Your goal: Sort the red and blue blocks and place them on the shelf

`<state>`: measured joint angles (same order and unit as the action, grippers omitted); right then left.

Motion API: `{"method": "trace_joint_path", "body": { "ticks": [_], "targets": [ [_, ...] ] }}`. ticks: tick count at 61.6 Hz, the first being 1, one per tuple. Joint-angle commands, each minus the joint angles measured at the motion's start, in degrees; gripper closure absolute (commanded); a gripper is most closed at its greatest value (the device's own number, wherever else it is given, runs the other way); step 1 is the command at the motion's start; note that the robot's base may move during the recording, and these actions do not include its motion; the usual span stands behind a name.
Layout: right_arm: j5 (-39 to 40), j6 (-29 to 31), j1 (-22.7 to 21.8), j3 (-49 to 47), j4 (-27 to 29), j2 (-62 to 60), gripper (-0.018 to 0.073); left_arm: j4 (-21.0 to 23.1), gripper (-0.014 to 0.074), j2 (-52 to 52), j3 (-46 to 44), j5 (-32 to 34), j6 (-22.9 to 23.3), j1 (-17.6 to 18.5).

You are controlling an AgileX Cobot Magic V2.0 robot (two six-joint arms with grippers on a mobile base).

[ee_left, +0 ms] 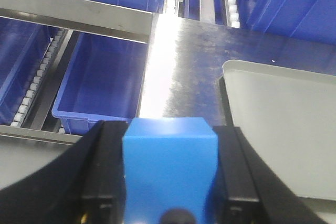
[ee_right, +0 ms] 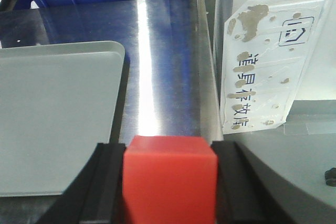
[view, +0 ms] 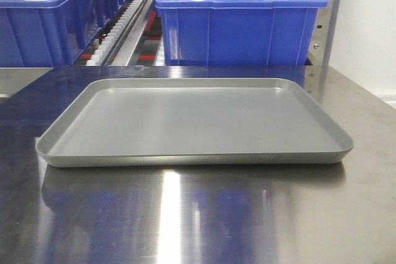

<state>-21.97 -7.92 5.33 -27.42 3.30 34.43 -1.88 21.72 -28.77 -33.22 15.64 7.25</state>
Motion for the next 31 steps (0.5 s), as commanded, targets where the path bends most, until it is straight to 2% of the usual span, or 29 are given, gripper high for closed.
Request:
{"method": "trace_joint_path", "body": {
  "ticks": [1,13,31],
  "targets": [
    [4.37,0.48,-0.41,-1.61,-0.55,-0.24,0.0502,-0.26,0.047,0.25,-1.59,4.49,0.41,0.02],
    [4.37,0.48,-0.41,-1.61,-0.55,-0.24,0.0502,-2.71,0.047,3.02,-1.72,7.89,0.31,0.02],
    [4.37,0.48,-0.41,-1.61,-0.55,-0.24,0.0502,-2.72,0.047,14.88,-3.33,11.99,0.31,0.02]
  ]
}}
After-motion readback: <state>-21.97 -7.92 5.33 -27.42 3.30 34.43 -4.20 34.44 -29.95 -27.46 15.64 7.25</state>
